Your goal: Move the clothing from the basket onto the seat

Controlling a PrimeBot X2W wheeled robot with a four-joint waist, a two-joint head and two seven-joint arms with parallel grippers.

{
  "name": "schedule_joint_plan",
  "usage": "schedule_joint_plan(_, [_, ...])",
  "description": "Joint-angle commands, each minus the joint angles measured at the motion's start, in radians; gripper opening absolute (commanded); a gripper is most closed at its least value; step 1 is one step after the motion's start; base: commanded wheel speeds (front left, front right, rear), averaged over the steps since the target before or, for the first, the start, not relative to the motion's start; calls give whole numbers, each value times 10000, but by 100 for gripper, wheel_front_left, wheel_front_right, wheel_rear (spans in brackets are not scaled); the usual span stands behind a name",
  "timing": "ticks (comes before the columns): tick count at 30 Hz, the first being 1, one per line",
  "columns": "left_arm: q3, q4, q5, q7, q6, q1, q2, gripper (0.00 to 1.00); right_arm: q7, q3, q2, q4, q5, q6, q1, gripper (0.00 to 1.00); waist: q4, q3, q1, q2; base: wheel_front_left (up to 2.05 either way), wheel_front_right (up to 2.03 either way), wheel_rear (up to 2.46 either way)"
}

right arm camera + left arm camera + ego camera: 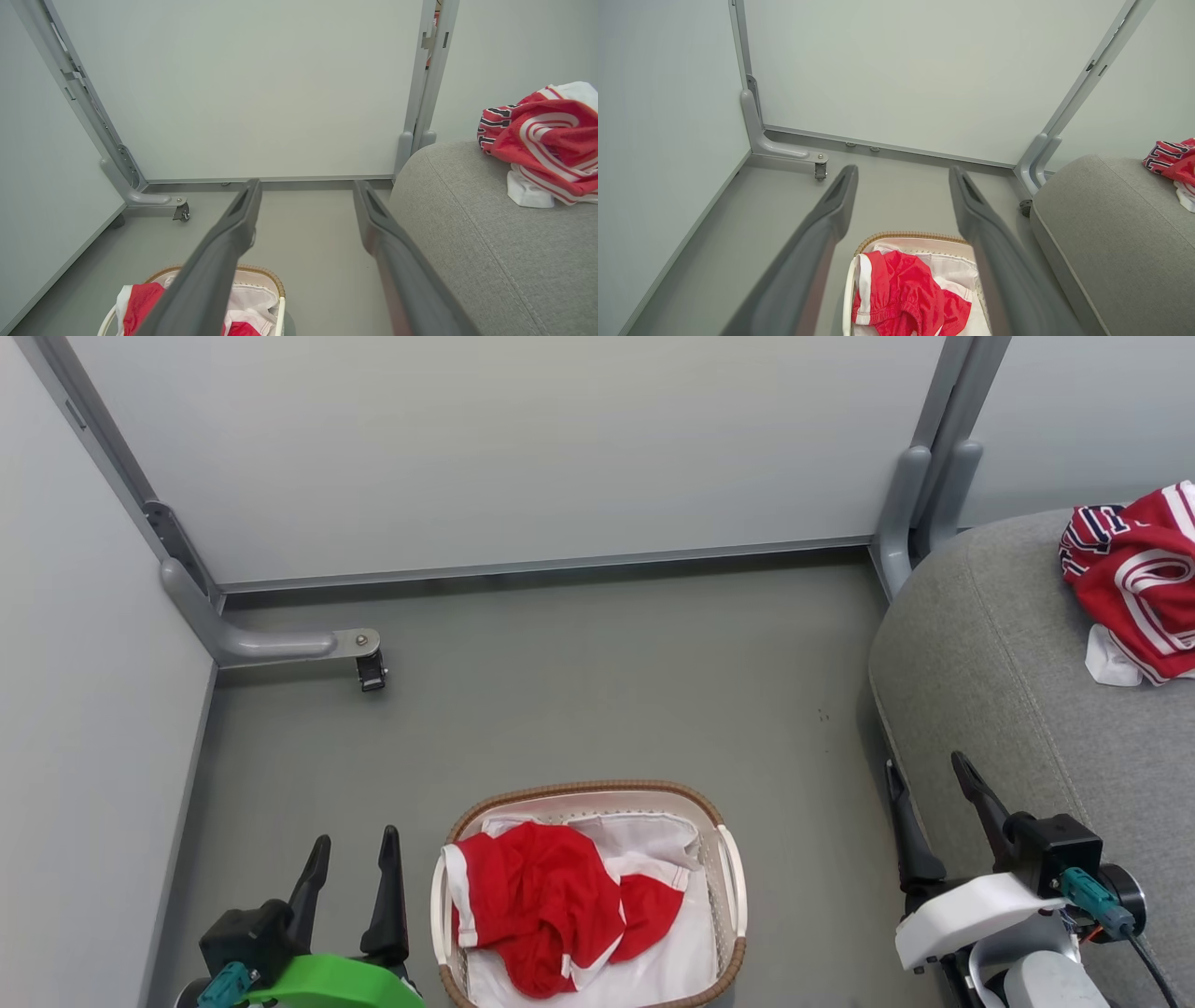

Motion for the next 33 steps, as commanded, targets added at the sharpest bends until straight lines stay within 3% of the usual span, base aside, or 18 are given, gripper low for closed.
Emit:
schedule_joint_plan(1, [48, 23, 105, 7, -41, 78, -21, 100, -20, 3, -39, 37, 59, -10, 128, 100, -3, 7, 1, -1, 0, 0, 0])
schedule_joint_plan(19, [-220, 132, 445, 74, -328, -673, -110, 100, -20, -120, -40, -93, -29, -10, -268, 100, -37, 586, 1, -1, 0, 0, 0])
schedule_joint_plan(26, [-796, 225, 989, 513, -505, -2475, -115, 100, -20, -397, -40, -581, -283, -10, -913, 100, -386, 1956, 1, -1, 0, 0, 0])
schedule_joint_plan(33, [-1675, 1500, 1625, 1371, -711, -4463, -223, 100, -20, -559, -36, -1311, -249, -10, -1959, 100, -1150, 3881, 1, -1, 0, 0, 0])
